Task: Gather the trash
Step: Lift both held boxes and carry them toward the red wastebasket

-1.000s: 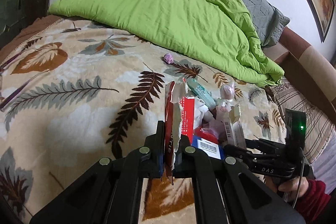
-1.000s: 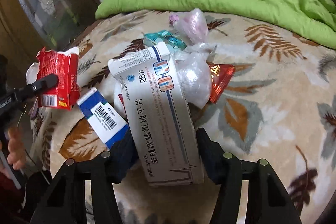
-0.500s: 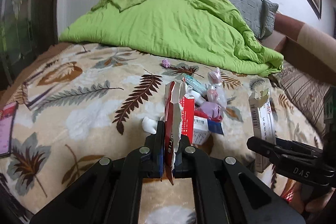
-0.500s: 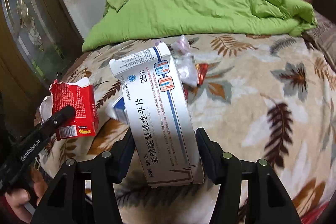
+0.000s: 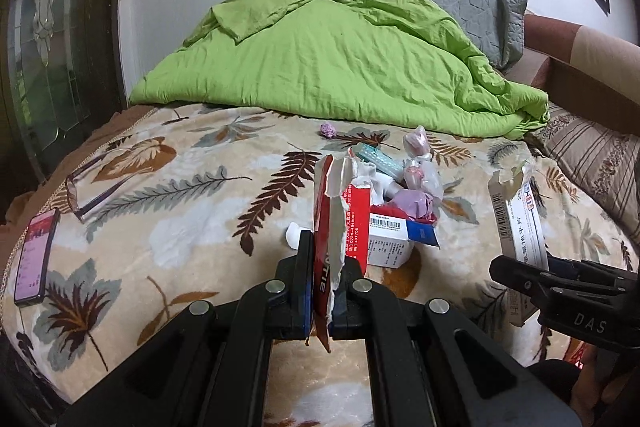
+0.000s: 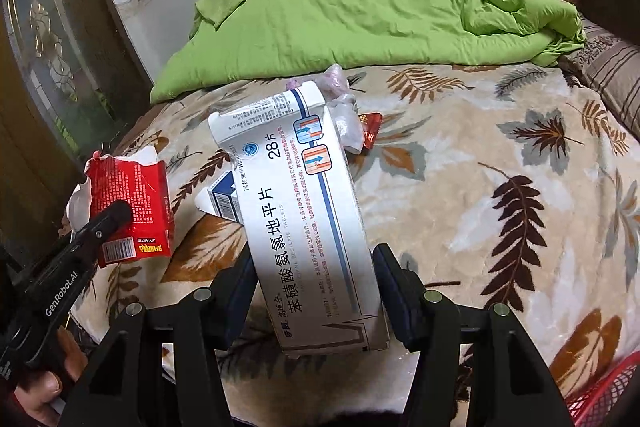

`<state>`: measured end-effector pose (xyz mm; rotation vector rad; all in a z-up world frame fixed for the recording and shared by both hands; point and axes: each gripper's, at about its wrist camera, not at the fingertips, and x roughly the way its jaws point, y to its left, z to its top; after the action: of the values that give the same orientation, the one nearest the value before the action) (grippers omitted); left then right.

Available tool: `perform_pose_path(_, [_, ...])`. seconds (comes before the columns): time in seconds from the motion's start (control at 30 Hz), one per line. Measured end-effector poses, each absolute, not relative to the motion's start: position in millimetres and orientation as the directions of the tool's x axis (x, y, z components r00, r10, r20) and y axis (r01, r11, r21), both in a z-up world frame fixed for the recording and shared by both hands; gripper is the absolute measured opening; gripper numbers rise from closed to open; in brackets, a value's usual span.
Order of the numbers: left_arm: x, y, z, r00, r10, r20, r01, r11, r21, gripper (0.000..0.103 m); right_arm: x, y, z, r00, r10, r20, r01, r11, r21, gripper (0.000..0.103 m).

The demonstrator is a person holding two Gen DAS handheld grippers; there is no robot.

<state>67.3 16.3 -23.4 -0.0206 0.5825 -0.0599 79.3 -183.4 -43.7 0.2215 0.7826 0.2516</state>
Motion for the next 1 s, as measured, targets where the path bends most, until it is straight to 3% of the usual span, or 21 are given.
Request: perform_pose_path(1.0, [66.5, 17.9, -25.8, 0.829, -0.057, -0.557, 0.047, 0.998, -0.032, 0.004, 80.8, -183.5, -42.6, 0.684, 0.273, -0.677, -0.121, 0.957, 0.264, 0.062])
